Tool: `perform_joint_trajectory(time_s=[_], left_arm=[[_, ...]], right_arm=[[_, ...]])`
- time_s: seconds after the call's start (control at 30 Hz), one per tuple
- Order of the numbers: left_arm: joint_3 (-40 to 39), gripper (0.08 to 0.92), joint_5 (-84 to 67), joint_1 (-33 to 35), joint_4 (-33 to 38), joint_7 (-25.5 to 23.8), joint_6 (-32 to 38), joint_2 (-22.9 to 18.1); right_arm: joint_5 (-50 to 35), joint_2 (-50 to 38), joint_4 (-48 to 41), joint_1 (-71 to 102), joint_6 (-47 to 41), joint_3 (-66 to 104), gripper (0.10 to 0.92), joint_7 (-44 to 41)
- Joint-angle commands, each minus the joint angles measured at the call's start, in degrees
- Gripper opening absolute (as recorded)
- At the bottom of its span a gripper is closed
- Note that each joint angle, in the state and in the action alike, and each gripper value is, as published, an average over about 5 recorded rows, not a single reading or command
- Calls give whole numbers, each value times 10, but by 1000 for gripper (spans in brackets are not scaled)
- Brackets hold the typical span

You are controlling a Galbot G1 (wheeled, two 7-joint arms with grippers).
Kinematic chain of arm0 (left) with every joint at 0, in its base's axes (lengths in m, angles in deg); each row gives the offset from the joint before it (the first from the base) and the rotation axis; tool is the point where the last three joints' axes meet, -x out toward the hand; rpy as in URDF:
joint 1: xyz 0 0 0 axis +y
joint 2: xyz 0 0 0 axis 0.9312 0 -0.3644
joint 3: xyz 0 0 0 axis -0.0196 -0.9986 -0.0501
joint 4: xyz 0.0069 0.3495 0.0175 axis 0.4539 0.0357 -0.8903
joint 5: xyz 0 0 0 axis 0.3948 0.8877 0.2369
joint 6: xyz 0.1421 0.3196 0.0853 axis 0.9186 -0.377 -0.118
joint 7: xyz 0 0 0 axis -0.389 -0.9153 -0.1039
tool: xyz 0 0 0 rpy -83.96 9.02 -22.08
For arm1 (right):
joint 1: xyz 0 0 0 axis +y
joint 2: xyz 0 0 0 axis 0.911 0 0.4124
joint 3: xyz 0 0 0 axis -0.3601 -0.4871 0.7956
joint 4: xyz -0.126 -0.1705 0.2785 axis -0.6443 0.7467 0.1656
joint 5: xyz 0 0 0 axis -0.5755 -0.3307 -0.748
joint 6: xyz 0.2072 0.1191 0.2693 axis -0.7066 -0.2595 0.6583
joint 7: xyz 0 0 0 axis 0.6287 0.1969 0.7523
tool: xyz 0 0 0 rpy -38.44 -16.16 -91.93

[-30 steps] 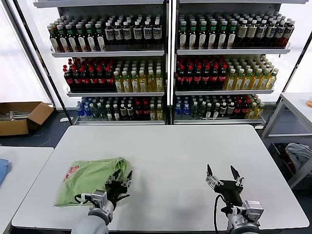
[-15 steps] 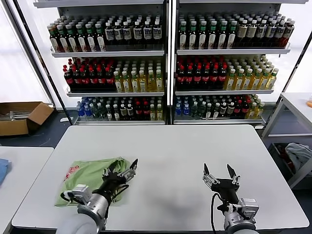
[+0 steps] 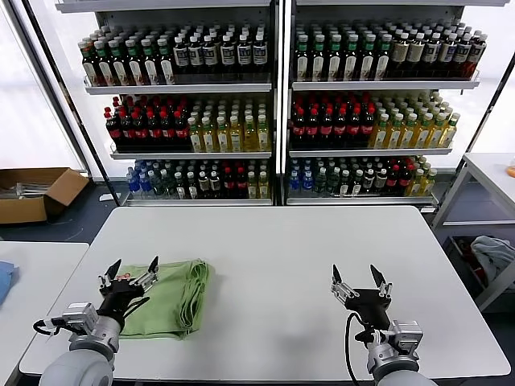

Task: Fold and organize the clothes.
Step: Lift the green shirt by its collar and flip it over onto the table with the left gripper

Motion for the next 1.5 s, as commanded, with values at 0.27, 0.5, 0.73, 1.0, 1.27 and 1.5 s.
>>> perform_joint_trajectory(time_s=[0.27,0.5,0.73,1.0,1.27,1.5], left_arm=[[48,823,45,2,-123,-12,2,31],[53,823,-4,2,-136,-24,-10,43],[53,823,-56,6,-137,-37,-24,42],[54,823,-112,8,-147,-49,-33,41],[53,757,-126,7,-151,-55,-39,41],[47,558,-125,14,-143,-60,-41,36]], right_arm=[[-1,-8,7,-3,-2,3,823,-2],[2,-7,10,1,-2,2,823,-3],[4,-8,9,1,-4,2,823,-3],[5,-6,6,3,-4,-1,823,-4],[5,-6,5,2,-3,-2,823,-4],[5,-5,5,0,-2,0,823,-5]])
